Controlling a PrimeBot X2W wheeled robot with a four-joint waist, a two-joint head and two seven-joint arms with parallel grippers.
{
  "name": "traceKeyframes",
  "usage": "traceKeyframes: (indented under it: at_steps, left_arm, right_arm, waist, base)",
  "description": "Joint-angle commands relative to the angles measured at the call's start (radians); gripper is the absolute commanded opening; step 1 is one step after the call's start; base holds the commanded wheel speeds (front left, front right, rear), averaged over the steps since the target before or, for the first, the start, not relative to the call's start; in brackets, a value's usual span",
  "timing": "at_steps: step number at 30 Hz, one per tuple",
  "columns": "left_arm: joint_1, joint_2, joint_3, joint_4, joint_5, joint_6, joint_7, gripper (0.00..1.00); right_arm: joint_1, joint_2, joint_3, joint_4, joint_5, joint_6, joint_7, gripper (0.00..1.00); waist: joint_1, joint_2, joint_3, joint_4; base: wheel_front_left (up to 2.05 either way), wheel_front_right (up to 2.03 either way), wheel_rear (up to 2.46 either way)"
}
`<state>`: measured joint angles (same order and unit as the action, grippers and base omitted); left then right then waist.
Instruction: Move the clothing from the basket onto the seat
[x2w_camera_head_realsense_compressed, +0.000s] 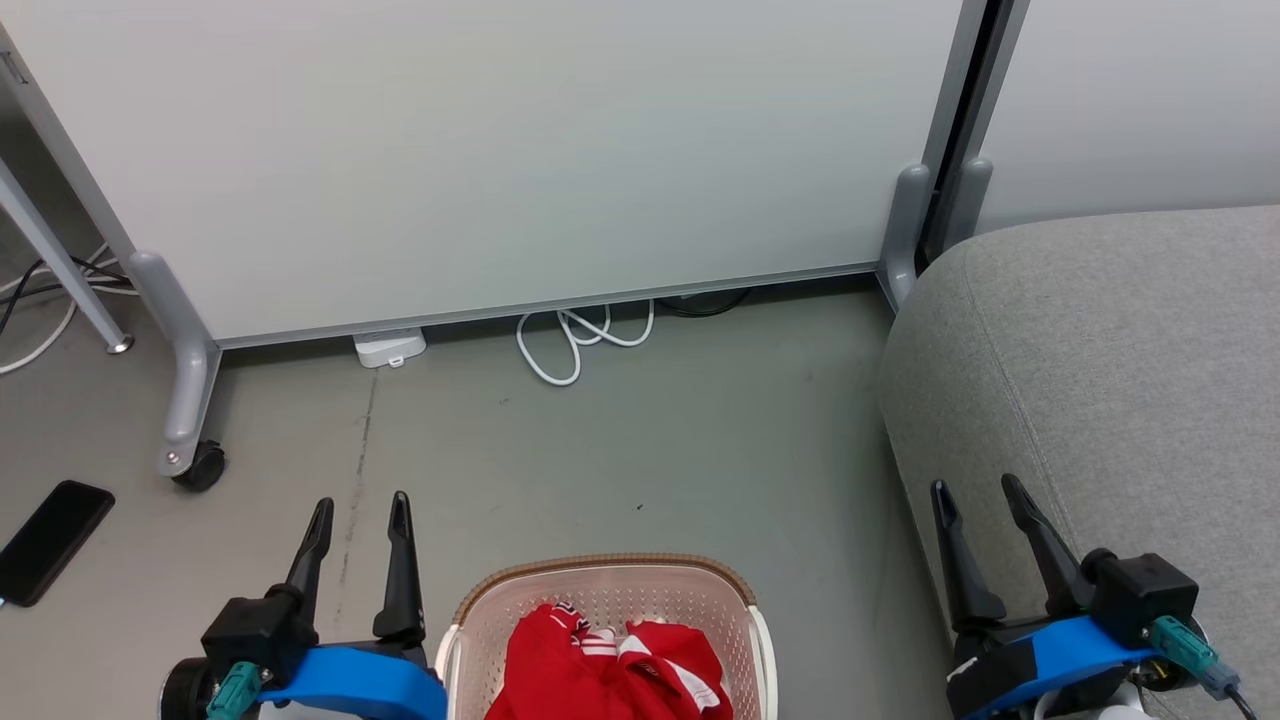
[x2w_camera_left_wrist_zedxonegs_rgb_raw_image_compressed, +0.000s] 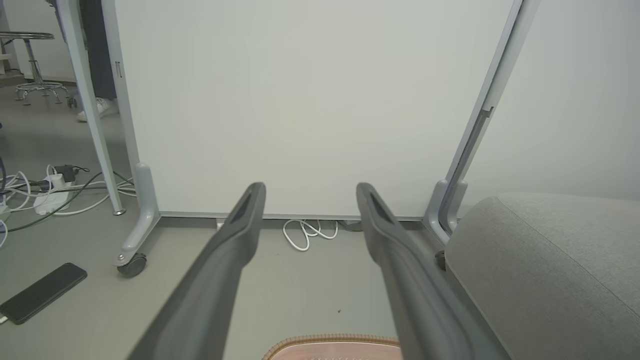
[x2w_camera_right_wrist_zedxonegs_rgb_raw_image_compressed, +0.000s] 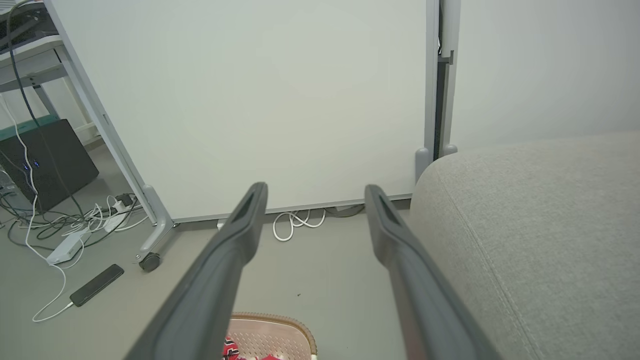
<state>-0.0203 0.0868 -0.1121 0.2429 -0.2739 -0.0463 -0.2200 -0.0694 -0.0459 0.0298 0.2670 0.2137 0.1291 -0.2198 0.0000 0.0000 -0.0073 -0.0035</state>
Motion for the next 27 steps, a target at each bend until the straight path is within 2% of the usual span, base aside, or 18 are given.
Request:
traceKeyframes:
  at_steps: [1,21,27]
  left_arm:
    - [-0.002,0.000,0.001,-0.001,0.027,-0.004,-0.011,1.00]
    - [0.001,-0.019,0.013,0.013,0.152,-0.014,-0.047,1.00]
    - [0.003,-0.024,0.021,0.017,0.144,-0.016,-0.047,1.00]
  right_arm:
    - [-0.016,-0.006,0.003,-0.008,-0.029,0.002,-0.011,1.00]
    - [-0.017,-0.007,0.015,-0.001,-0.165,0.003,-0.047,1.00]
    - [-0.012,-0.007,0.015,-0.004,-0.160,0.003,-0.047,1.00]
  waist:
    - [0.0000,0.0000,0.000,0.000]
    - [0.0000,0.0000,-0.009,-0.003]
    - [0.0000,0.0000,-0.010,-0.002]
  base:
    - [0.00,0.00,0.00]
    - [0.00,0.00,0.00]
    - [0.00,0.00,0.00]
